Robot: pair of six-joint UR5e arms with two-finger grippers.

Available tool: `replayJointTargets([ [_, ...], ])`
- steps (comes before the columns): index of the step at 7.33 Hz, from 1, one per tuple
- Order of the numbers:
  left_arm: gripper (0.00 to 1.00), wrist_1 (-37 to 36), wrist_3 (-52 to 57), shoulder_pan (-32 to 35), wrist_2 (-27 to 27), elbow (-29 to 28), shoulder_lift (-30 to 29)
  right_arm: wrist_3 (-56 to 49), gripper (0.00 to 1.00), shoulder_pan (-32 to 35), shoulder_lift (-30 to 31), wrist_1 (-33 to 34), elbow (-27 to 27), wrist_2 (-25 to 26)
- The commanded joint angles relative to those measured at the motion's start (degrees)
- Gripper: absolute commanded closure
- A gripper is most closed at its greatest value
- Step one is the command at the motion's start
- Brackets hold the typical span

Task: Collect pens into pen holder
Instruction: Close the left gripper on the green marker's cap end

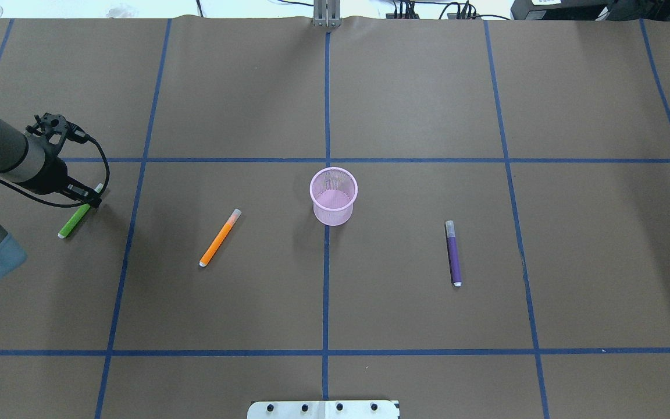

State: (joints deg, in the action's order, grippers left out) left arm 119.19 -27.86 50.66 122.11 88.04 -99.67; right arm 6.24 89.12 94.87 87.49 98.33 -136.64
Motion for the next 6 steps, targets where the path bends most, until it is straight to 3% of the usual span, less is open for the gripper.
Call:
replayJointTargets([
  [1,0.54,0.0,-0.2,0.0,0.1,-0.1,-0.1,0.0,0.01,0.0,0.0,0.1,0.0,0.1],
  [2,0.68,0.0,-0.2,0.0,0.0,-0.1,0.0,0.0,0.01,0.0,0.0,0.0,0.0,0.1],
  [3,0.73,-0.1,-0.2,-0.1,-0.4,-0.2,0.0,0.0,0.01,0.0,0.0,0.0,0.0,0.1],
  [5,0.74,0.0,-0.2,-0.1,-0.4,0.0,0.3,0.0,0.01,0.0,0.0,0.1,0.1,0.1],
  [6,0.87,0.0,-0.1,0.0,-0.4,0.3,0.4,0.0,0.01,0.0,0.0,0.1,0.0,0.2],
])
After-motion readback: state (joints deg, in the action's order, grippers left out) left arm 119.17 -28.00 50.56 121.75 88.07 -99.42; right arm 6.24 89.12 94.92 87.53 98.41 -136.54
